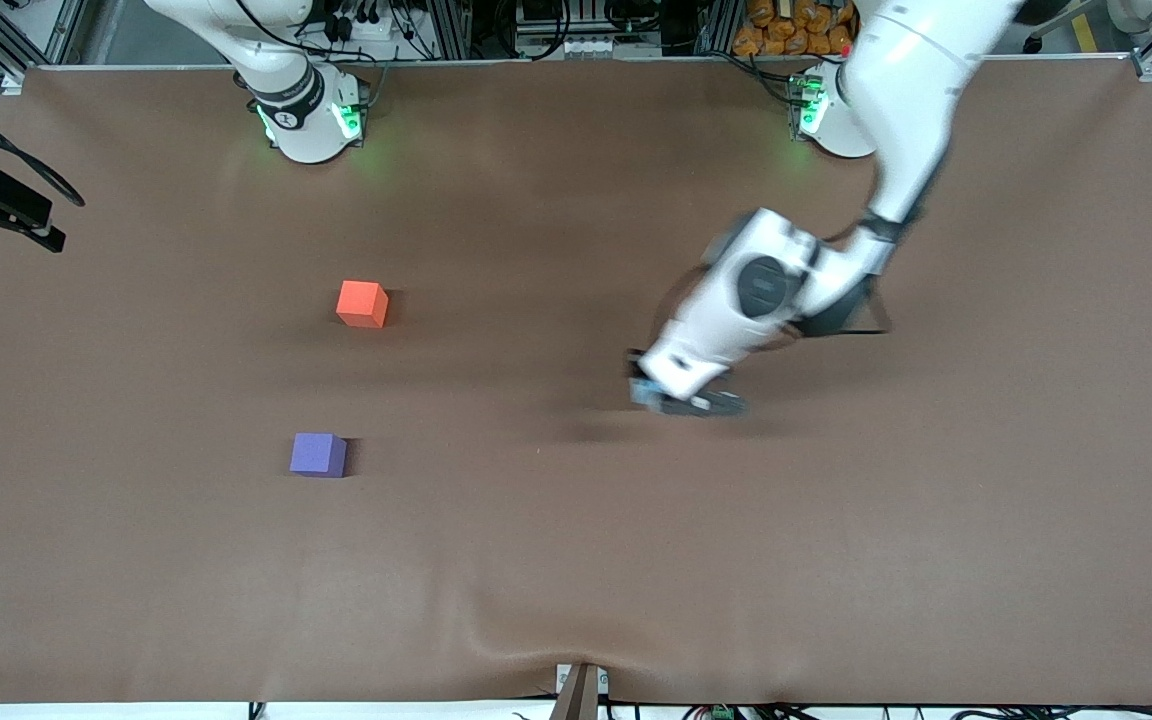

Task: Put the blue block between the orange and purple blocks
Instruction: 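Carry the light blue cube with the left gripper toward mid-table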

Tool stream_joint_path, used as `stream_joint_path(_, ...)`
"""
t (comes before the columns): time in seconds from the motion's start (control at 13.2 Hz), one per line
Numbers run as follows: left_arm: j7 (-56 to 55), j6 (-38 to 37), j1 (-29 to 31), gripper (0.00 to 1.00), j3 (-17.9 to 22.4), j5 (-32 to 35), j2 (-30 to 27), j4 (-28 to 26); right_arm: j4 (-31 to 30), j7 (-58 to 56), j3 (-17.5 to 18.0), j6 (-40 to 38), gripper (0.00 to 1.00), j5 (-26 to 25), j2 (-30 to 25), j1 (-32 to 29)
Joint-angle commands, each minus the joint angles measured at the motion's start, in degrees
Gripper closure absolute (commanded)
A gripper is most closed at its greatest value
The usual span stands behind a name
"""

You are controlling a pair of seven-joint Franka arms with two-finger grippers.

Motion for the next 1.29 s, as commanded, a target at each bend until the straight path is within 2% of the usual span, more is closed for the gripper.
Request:
stream_joint_path(0.0,-11.66,-0.44,-8.35,1.0,3.06,-0.51,9.46,13.61,0.81,-0.98,0.81,-0.56,0.0,1.31,0.83,-1.43)
stream_joint_path(0.23,-17.33,-0.26,-18.19,1.0,7.62,-0.34,17.01,23.81,0.81,-0.98,0.81,-0.56,0.0,1.31,0.83,-1.34)
stream_joint_path(0.38,-15.14,0.09,-25.4,1.0,14.12,-0.51,18.53,25.51,0.81,-0.98,0.81,-0.56,0.0,1.31,1.36,-1.43)
stream_joint_path(0.45,-15.05,0.78,-26.65,1.0,15.02,-0.51,18.97,25.51,0.81,-0.98,0.81,-0.65,0.0,1.31,1.53,-1.35)
stream_joint_path(0.53,-15.83,2.01,-26.84,0.93,15.12,-0.51,19.93,25.34,0.81,-0.98,0.81,-0.91,0.0,1.31,1.62,-1.34)
stream_joint_path(0.61,-16.01,2.63,-27.19,0.72,15.12,-0.51,20.37,25.16,0.81,-1.15,0.81,-0.91,0.0,1.22,2.58,-1.34)
stream_joint_path(0.68,-16.1,2.99,-27.45,0.01,15.2,-0.42,20.47,25.08,0.99,-1.24,0.81,-0.91,0.0,1.22,4.59,-1.52)
stream_joint_path(0.91,-17.33,0.46,-28.6,0.0,16.43,-0.34,17.14,24.9,0.99,-1.68,0.81,-0.82,0.0,1.22,5.75,-1.35)
stream_joint_path(1.06,-18.03,-7.26,-28.77,0.0,18.1,-0.25,12.14,24.72,1.08,-1.51,1.16,-0.38,0.0,1.31,6.02,-0.21)
stream_joint_path(1.21,-17.86,-16.73,-27.2,0.0,20.39,-0.07,4.16,24.2,1.51,-0.81,1.25,-0.21,0.0,1.4,7.77,4.34)
